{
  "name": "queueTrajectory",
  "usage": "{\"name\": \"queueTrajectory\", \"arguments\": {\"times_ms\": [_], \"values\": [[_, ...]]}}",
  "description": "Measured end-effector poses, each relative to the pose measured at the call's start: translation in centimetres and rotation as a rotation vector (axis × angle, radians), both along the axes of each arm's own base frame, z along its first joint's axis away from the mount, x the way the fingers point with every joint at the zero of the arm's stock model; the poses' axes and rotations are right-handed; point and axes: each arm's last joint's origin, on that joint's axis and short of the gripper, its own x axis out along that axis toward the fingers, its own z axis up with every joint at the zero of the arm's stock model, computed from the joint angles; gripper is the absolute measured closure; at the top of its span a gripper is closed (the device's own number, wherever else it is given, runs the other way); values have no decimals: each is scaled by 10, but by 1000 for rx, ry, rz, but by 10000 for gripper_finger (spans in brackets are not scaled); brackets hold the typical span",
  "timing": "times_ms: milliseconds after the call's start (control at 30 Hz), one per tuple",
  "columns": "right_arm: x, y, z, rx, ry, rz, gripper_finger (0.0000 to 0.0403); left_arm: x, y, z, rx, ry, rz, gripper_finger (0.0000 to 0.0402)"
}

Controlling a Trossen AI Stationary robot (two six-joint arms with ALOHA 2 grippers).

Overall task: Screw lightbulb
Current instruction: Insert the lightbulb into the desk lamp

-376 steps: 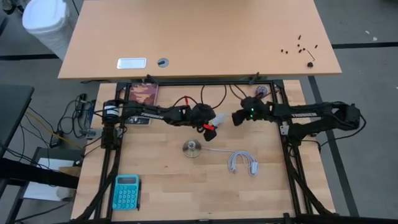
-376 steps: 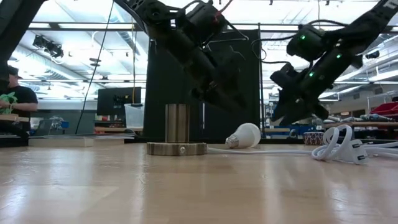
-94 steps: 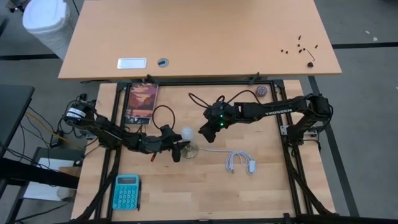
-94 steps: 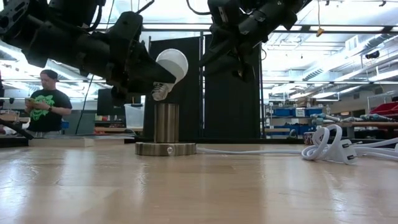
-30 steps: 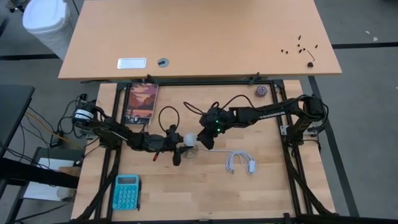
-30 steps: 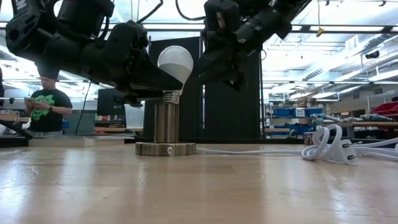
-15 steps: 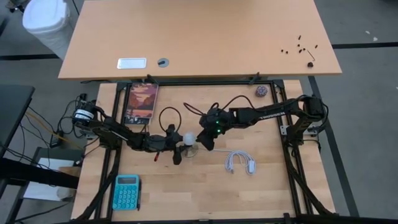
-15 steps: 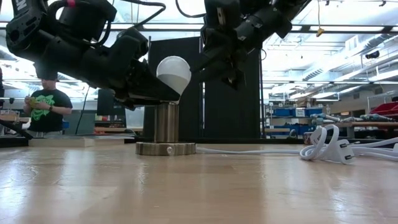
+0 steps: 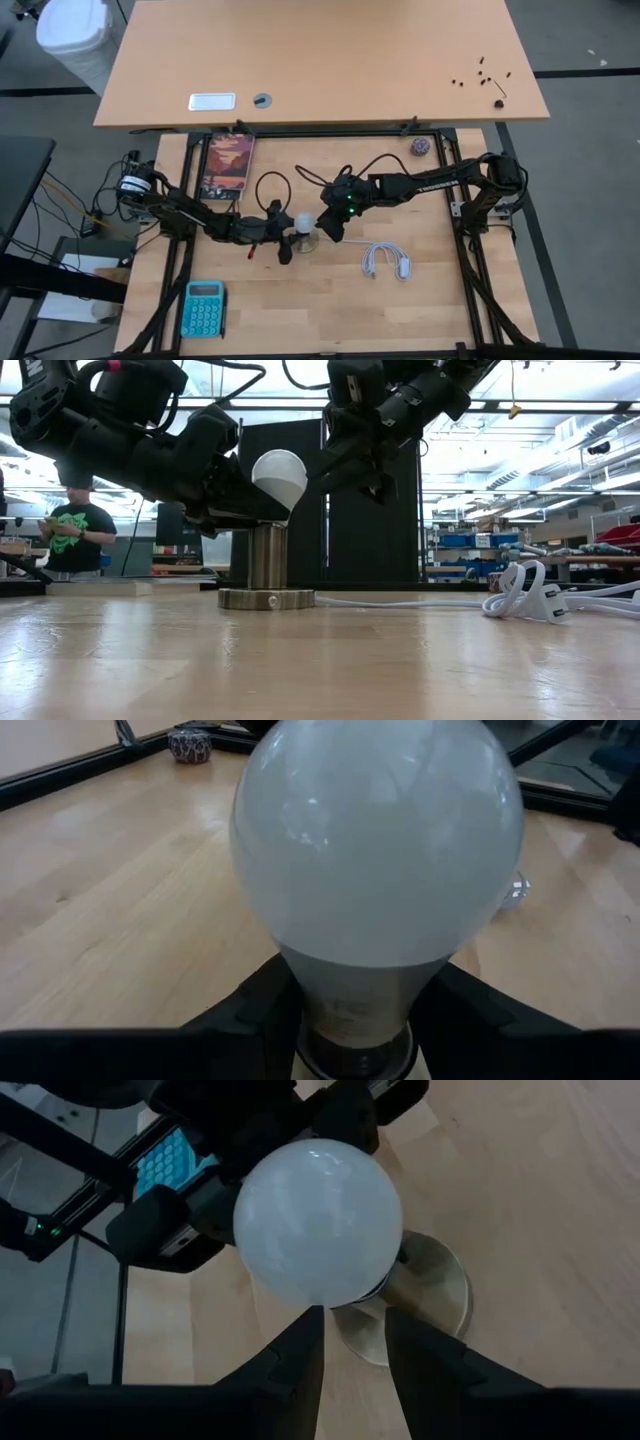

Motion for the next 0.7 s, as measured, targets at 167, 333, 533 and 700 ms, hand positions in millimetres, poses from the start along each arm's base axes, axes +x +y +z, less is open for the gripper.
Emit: {"name": "queueTrajectory", "arguments": {"times_ms": [167,333,533,700], "values": [[1,2,1,-13,-21,28,285,0,0,1,-5,-11,0,185],[1,2,1,-14,-22,30,285,1,0,2,-8,-25,0,157],[1,2,1,-15,-22,32,285,1,-1,6,-35,-57,2,154],[1,2,1,-11,-23,41,285,-1,-4,12,-49,-80,-22,153]]}}
